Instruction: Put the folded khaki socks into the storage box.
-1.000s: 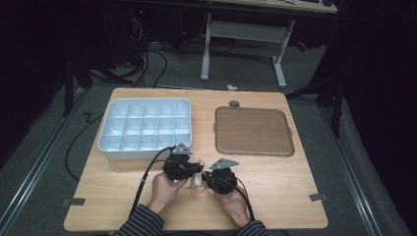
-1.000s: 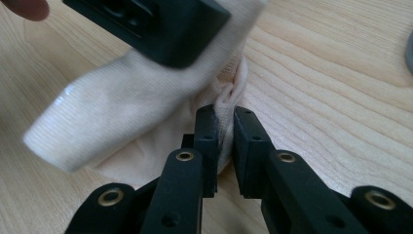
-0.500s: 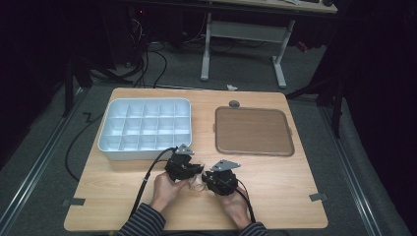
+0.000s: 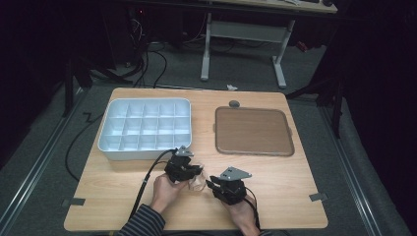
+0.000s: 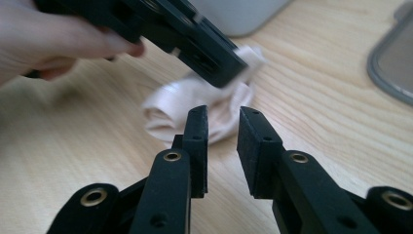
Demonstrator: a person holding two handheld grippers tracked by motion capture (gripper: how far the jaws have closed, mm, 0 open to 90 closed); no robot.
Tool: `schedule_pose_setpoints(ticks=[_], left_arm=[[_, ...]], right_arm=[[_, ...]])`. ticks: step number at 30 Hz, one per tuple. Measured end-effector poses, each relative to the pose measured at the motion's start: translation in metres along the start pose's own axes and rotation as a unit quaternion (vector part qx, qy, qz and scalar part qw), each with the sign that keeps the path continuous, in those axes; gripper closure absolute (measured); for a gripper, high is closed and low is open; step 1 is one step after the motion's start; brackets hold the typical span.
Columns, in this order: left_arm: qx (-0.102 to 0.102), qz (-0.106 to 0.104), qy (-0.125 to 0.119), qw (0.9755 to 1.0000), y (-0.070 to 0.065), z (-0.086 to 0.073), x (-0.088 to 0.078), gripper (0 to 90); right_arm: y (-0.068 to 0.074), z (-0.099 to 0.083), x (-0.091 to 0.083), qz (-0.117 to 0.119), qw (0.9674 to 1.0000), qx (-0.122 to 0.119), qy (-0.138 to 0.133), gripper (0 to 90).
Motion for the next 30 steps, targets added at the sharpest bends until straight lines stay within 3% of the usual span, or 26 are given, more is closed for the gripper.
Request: schedule_pose_setpoints(ticks=[6,13,20,30], left_arm=[[-0.002,0.000,-0.001,1.0000,0.001,-0.001,0.000,84.4],[0.001,0.002,-0.001,1.0000,0.001,-0.001,0.000,84.4],[0.001,0.000,-0.001,1.0000,0.001,-0.002,0.000,84.4],[-0.009,-0.007,-0.007,0.9999,0.005,-0.001,0.003,84.4]], right_arm=[[0.015,0.005,0.002,0.021,0.9995,-0.022,-0.001,70.9],[0.021,0.005,0.012,0.030,0.9993,-0.024,0.007,69.9],[0.021,0.002,0.022,0.030,0.9986,-0.037,0.024,84.7],[0.023,-0.013,0.022,0.022,0.9960,-0.063,0.059,87.7]])
Point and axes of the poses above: each handheld gripper's, and its own axes: x roughly forward along the jaws, z roughly out of its top, y roughly to its left, the point moved 4 cm from there along x, roughly forward along the jaws, and after that the axes turned 12 degrees about -y, right-handed, at the moved point
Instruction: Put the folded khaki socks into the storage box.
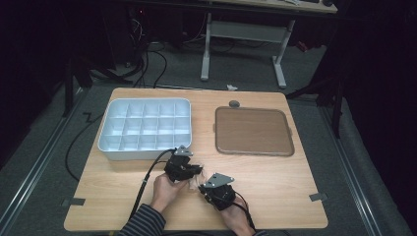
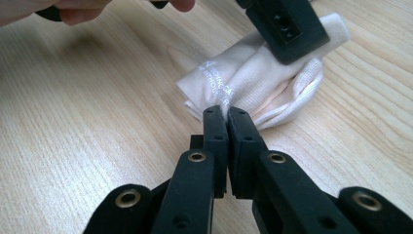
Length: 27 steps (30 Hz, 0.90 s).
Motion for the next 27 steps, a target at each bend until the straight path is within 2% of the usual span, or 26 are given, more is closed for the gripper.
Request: schedule_pose_setpoints(ticks=[4,7,13,18,22,27], left_arm=[[-0.006,-0.002,0.003,1.0000,0.001,0.001,-0.001,83.4],[-0.014,-0.010,0.002,0.9998,0.001,0.003,-0.004,78.3],[-0.005,-0.007,-0.012,0.9999,-0.003,0.005,-0.016,65.9],[0.002,0.027,-0.023,0.9994,-0.003,-0.002,-0.026,57.8],[-0.001,0.043,-0.029,0.9987,-0.003,-0.010,-0.030,49.6],[-0.005,0.057,-0.019,0.9982,-0.006,-0.019,-0.028,44.9]], right_arm=[[-0.002,0.000,0.001,0.002,1.0000,0.004,-0.003,87.5],[-0.004,0.000,0.001,0.001,0.9999,0.013,-0.008,87.4],[-0.005,-0.001,0.001,0.004,0.9998,0.020,-0.008,87.1],[-0.006,-0.002,0.001,0.004,0.9996,0.025,-0.010,87.0],[-0.006,-0.002,0.002,0.001,0.9997,0.022,-0.009,86.9],[-0.006,-0.002,0.002,0.001,0.9997,0.022,-0.008,86.7]])
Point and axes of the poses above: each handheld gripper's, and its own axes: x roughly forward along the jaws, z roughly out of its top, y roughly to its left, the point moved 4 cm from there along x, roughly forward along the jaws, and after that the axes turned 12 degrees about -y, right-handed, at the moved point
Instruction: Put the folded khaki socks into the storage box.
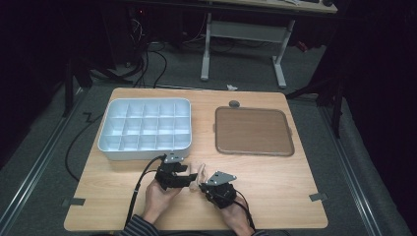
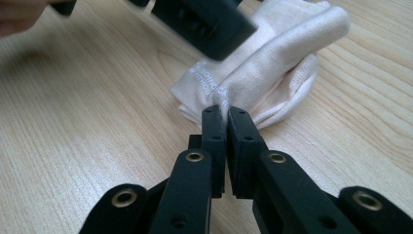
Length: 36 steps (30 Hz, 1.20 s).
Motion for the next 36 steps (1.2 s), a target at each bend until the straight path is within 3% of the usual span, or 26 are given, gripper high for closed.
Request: schedule_pose_setpoints(ticks=[6,9,14,19,24,29,36], left_arm=[[0.003,0.010,0.000,0.9999,-0.004,-0.008,0.002,44.4],[0.023,0.024,0.007,0.9994,-0.008,-0.012,0.003,46.4],[0.035,0.037,0.013,0.9986,-0.009,-0.011,0.005,48.5],[0.021,0.039,0.011,0.9990,-0.005,-0.011,0.007,47.1],[0.026,0.046,0.012,0.9985,-0.003,-0.009,0.009,47.0],[0.019,0.038,0.020,0.9989,0.002,-0.005,0.010,46.9],[-0.009,0.026,0.011,0.9996,0.005,0.000,0.007,41.5]], right_arm=[[0.000,-0.001,0.001,-0.002,1.0000,-0.002,0.000,86.5],[-0.001,-0.001,0.001,-0.002,1.0000,-0.001,-0.001,86.5],[0.000,-0.001,0.003,-0.004,1.0000,-0.003,0.000,86.3],[-0.002,0.000,0.005,-0.006,1.0000,-0.002,-0.001,85.8],[-0.004,0.001,0.008,-0.010,1.0000,0.000,-0.002,85.2],[-0.006,0.001,0.010,-0.011,0.9999,0.007,-0.005,81.7],[-0.008,0.003,0.008,-0.012,0.9996,0.019,-0.019,74.3]])
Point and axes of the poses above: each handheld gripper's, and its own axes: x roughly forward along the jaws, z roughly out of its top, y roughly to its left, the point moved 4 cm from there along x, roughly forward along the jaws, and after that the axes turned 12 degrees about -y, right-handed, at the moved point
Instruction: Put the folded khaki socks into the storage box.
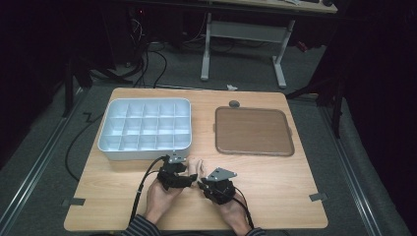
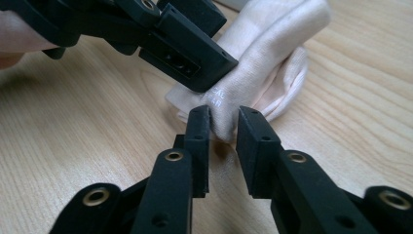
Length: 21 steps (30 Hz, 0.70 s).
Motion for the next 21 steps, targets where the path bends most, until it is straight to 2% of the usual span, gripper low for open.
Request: schedule_pose_setpoints(ticks=[3,5,7,10,13,16,18,21], left_arm=[[-0.023,-0.002,-0.019,0.9996,0.003,0.004,-0.001,38.5],[-0.031,-0.001,-0.031,0.9990,0.004,0.007,-0.002,36.7],[-0.032,0.004,-0.033,0.9989,0.004,0.011,-0.001,34.5],[-0.029,0.002,-0.037,0.9989,0.003,0.018,-0.001,33.0],[-0.023,0.012,-0.033,0.9991,0.003,0.024,0.003,32.5],[-0.029,0.015,-0.025,0.9991,0.006,0.024,0.008,32.4],[-0.038,0.015,-0.020,0.9990,0.009,0.023,0.012,32.5],[-0.039,0.015,-0.010,0.9991,0.010,0.020,0.018,33.3]], right_arm=[[-0.001,0.001,-0.004,0.002,0.9999,0.006,-0.009,71.0],[-0.002,0.001,-0.006,0.003,0.9999,0.008,-0.012,69.8],[-0.003,0.002,-0.010,0.003,0.9999,0.007,-0.012,69.6],[-0.004,0.003,-0.014,0.001,0.9998,0.003,-0.018,69.5],[-0.006,0.004,-0.020,-0.003,0.9997,0.003,-0.024,68.6],[-0.010,0.003,-0.025,-0.011,0.9995,0.004,-0.028,67.7],[-0.016,0.003,-0.030,-0.019,0.9992,0.009,-0.033,67.0],[-0.027,0.001,-0.040,-0.031,0.9985,0.021,-0.041,66.6]])
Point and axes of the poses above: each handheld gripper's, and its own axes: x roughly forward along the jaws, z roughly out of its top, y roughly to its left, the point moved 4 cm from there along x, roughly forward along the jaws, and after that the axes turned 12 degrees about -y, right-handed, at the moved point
